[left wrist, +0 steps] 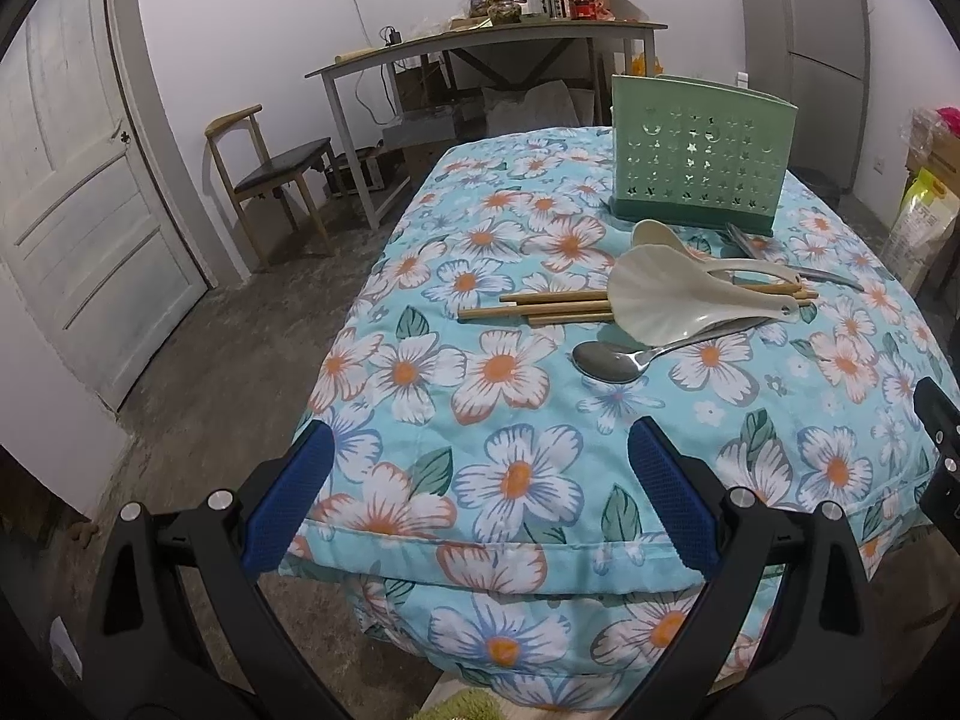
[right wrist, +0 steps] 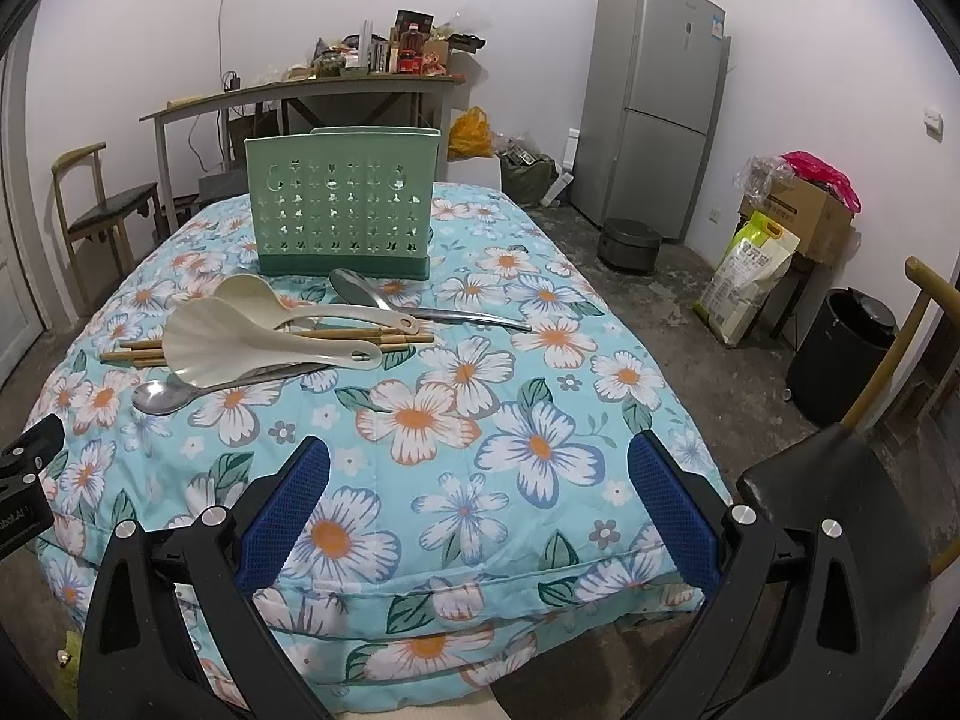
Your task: Organize utensils
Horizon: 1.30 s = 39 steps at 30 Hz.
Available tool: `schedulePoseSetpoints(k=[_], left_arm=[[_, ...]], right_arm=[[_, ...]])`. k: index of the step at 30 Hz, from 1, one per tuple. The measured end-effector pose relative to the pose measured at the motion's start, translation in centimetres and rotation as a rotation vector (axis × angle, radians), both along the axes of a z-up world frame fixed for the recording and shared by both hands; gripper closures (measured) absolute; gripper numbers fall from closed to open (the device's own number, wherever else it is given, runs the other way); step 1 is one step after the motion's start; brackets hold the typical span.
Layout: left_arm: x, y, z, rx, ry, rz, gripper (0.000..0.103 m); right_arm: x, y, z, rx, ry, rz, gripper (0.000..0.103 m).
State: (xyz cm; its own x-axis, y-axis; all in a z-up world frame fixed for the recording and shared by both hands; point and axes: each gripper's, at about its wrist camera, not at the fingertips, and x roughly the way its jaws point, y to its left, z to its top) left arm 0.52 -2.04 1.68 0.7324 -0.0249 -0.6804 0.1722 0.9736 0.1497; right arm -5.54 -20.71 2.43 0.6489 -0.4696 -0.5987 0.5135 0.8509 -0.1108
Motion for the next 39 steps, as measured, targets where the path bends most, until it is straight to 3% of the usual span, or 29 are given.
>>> schedulePoseSetpoints(k=[39], left_arm=[[0.31, 0.89, -0.20, -0.002, -0.004, 0.012, 0.008]], right_arm=[[0.03, -0.13, -0.01, 0.005, 0.002, 0.001, 0.006]])
